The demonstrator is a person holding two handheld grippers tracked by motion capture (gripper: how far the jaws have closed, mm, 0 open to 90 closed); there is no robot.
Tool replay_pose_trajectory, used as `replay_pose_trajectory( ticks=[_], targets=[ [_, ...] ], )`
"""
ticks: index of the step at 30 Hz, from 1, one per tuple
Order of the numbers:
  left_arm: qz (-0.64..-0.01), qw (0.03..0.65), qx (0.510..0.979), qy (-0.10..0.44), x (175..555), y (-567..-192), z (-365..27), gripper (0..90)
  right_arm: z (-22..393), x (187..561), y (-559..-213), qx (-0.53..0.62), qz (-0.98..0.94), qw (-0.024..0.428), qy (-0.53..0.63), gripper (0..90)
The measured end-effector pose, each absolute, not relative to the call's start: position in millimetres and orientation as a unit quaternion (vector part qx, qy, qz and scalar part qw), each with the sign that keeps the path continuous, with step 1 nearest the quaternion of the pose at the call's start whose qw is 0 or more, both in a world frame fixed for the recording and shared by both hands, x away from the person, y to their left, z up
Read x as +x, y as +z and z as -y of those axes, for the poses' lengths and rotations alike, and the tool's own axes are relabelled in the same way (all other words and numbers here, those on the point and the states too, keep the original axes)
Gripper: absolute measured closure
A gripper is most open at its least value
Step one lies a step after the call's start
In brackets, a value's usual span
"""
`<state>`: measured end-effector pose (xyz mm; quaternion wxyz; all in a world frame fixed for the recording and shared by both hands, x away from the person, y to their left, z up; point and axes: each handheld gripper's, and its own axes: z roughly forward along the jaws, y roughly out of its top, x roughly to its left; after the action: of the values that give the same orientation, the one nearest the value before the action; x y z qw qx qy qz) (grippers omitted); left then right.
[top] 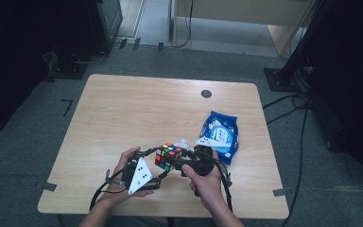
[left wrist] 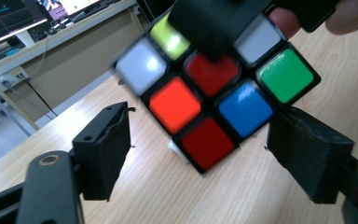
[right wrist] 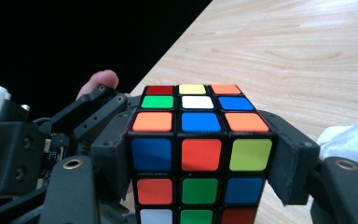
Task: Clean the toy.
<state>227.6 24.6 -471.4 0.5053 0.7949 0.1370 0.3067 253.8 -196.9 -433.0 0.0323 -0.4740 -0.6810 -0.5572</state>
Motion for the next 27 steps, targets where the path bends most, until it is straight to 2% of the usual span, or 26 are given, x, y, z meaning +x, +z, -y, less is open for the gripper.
replay_pose_trajectory(
  ticks=[5, 18, 20, 23, 27],
  targets=[
    [-0.138, 0.504, 0.794, 0.309, 226.1, -471.9, -21.0, 18.5, 192.8, 252.7, -434.8, -0.473, 0.690, 0.031, -0.548, 34.4],
    [-0.133, 0.510, 0.792, 0.307, 223.9, -472.1, -18.4, 18.3, 189.0, 254.2, -436.6, -0.470, 0.707, 0.038, -0.528, 34.4],
    [-0.126, 0.516, 0.792, 0.302, 222.6, -471.7, -18.3, 21.3, 186.2, 253.6, -438.0, -0.465, 0.715, 0.037, -0.521, 34.4],
    [-0.115, 0.517, 0.796, 0.294, 220.9, -471.8, -18.4, 33.5, 181.6, 252.3, -439.6, -0.462, 0.722, 0.035, -0.514, 34.4],
    [-0.119, 0.519, 0.798, 0.283, 223.1, -471.8, -19.8, 33.8, 180.8, 252.1, -440.4, -0.462, 0.723, 0.032, -0.513, 34.4]
  ],
)
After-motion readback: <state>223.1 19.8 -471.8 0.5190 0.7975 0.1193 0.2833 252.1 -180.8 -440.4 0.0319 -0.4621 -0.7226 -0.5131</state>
